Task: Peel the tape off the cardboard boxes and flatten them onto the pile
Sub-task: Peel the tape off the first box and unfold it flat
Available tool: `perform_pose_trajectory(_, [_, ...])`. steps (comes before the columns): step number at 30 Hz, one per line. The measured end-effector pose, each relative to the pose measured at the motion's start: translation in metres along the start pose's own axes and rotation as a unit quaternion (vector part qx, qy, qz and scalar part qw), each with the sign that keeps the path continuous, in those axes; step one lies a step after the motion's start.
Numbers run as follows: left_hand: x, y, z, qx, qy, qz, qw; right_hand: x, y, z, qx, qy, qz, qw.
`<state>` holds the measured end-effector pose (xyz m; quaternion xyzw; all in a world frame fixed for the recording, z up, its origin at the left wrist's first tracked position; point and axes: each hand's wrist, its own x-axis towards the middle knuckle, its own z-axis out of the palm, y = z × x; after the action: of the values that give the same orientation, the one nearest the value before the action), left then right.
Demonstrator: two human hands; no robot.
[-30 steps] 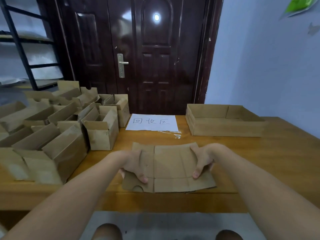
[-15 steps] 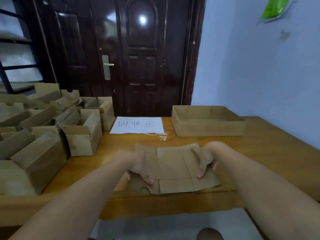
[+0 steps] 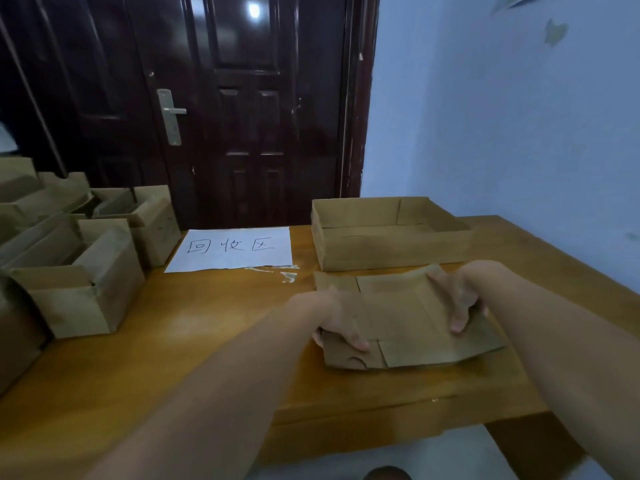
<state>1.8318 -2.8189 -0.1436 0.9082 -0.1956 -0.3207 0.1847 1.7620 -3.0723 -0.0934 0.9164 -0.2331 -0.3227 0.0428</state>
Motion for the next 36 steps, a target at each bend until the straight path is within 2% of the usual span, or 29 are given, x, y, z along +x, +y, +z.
perform_pose_trajectory(5, [0.027,0.023,0.005,0.002,-0.007,0.008,1.000,0.026,0.028,-0.002,0.010,-0.010,0.031,0.999])
perform_pose_trajectory(8, [0.031,0.024,0.002,0.110,0.009,0.007,0.994,0.031,0.031,0.000,-0.009,-0.010,0.032,0.999])
perform_pose_trajectory(12, [0.030,0.030,0.001,0.347,0.048,0.006,0.937,0.036,0.020,0.008,-0.099,0.055,0.034,0.993])
perform_pose_trajectory(16, [0.024,0.034,0.000,0.435,0.090,0.056,0.894,0.029,0.002,0.012,-0.165,0.085,-0.003,0.983])
perform_pose_trajectory(18, [0.020,0.032,0.000,0.422,0.090,0.066,0.900,0.022,-0.004,0.014,-0.176,0.088,-0.019,0.980])
perform_pose_trajectory(23, [0.025,0.005,0.015,0.310,0.100,0.103,0.940,0.014,-0.019,0.027,-0.188,0.075,-0.077,0.976])
perform_pose_trajectory(26, [0.023,-0.006,0.022,0.271,0.110,0.115,0.949,0.008,-0.017,0.025,-0.114,0.016,-0.105,0.988])
perform_pose_trajectory(28, [0.023,-0.007,0.022,0.268,0.111,0.120,0.950,0.005,-0.013,0.023,-0.060,-0.010,-0.107,0.992])
perform_pose_trajectory(32, [0.024,-0.006,0.025,0.275,0.108,0.116,0.948,0.003,-0.031,0.041,-0.099,0.001,-0.076,0.992])
perform_pose_trajectory(36, [0.020,-0.004,0.028,0.300,0.129,0.124,0.937,-0.002,-0.032,0.046,-0.065,0.014,-0.071,0.995])
